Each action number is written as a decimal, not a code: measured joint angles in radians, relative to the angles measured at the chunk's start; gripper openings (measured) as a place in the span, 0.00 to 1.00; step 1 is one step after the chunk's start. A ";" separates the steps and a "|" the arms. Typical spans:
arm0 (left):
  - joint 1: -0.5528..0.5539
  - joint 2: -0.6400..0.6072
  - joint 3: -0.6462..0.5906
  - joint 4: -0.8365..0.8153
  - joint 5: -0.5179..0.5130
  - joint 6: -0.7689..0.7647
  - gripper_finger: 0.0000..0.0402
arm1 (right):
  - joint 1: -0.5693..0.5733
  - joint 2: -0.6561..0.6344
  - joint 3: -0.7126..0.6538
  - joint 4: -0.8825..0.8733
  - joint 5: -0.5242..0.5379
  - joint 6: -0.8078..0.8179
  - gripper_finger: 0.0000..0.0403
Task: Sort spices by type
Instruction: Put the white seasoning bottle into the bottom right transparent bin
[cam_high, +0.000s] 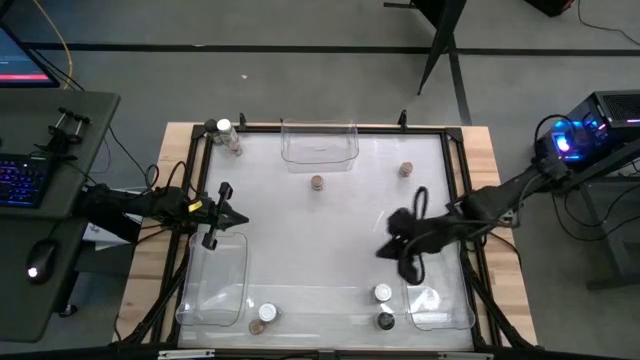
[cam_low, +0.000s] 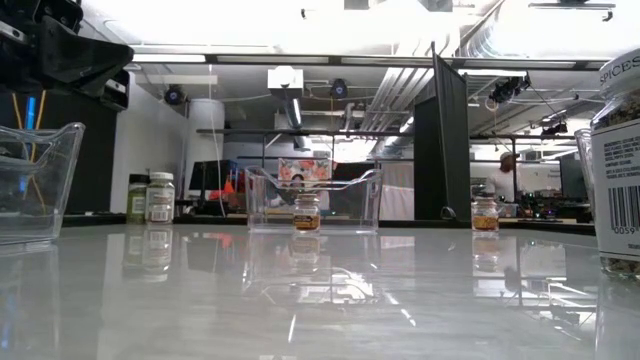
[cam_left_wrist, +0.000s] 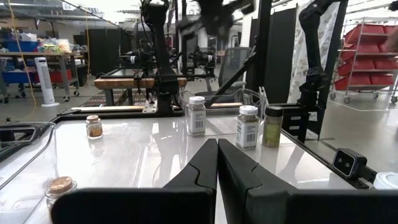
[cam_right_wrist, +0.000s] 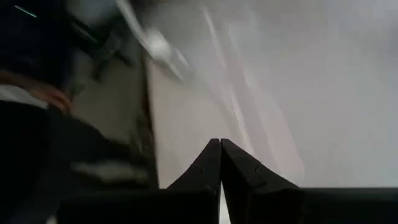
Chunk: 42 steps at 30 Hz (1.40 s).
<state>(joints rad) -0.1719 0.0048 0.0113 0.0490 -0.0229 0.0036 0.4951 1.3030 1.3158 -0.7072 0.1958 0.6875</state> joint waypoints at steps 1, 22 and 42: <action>0.000 0.000 0.000 0.000 0.000 0.000 0.00 | -0.010 0.033 0.023 0.012 0.011 -0.032 0.00; 0.000 0.000 0.000 0.000 0.000 0.000 0.00 | -0.014 0.498 0.388 -0.547 -0.295 -0.205 0.79; 0.000 0.000 0.000 -0.002 0.000 0.000 0.00 | 0.080 0.491 0.115 -0.312 -0.191 -0.104 0.80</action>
<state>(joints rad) -0.1715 0.0044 0.0113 0.0475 -0.0229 0.0036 0.5751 1.7935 1.4309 -1.0195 0.0052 0.5837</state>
